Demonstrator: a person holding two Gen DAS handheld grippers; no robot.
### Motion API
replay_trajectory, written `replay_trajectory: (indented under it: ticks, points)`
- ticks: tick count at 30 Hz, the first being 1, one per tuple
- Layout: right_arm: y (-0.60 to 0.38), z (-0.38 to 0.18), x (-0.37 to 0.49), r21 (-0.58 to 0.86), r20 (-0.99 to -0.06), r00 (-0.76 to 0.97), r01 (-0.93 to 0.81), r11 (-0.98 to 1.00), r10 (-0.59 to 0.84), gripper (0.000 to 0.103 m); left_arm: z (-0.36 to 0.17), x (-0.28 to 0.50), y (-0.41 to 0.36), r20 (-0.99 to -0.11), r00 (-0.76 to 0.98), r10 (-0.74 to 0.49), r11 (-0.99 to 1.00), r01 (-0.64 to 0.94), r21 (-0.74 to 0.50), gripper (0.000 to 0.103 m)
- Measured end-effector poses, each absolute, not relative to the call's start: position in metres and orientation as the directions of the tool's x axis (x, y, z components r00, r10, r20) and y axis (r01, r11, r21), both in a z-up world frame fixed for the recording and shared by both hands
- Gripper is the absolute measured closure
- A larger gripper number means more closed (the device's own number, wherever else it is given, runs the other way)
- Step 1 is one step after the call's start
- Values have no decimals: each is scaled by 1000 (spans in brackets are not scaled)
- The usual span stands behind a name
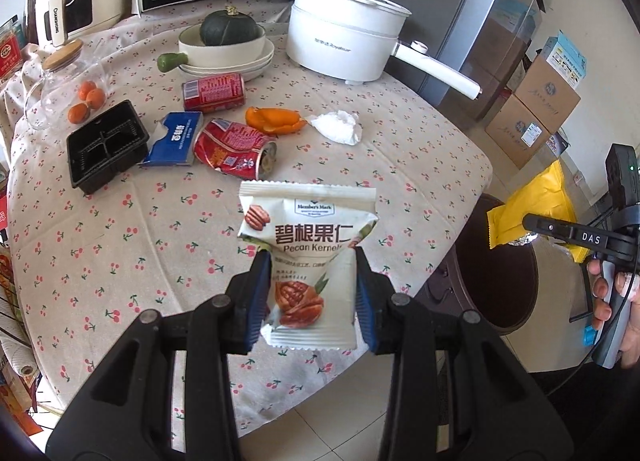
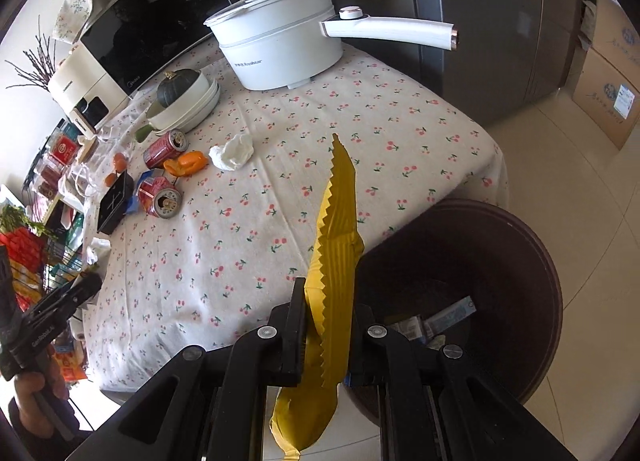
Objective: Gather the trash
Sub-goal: 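Carry the pecan packet and yellow packet over the brown bin with both grippers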
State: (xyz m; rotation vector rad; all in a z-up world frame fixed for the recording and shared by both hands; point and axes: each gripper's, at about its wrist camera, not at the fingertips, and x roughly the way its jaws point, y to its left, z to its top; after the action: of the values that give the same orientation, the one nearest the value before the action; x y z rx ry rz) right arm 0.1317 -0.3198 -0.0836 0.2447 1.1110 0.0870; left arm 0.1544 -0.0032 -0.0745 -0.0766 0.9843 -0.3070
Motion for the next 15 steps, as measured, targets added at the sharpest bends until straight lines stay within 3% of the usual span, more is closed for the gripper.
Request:
replay_trajectory:
  ticks: [15]
  points:
    - [-413,-123,82,207,-922,365,196,959,124,89,-86,131,-94,-810,470,-351,902,403,-156,62]
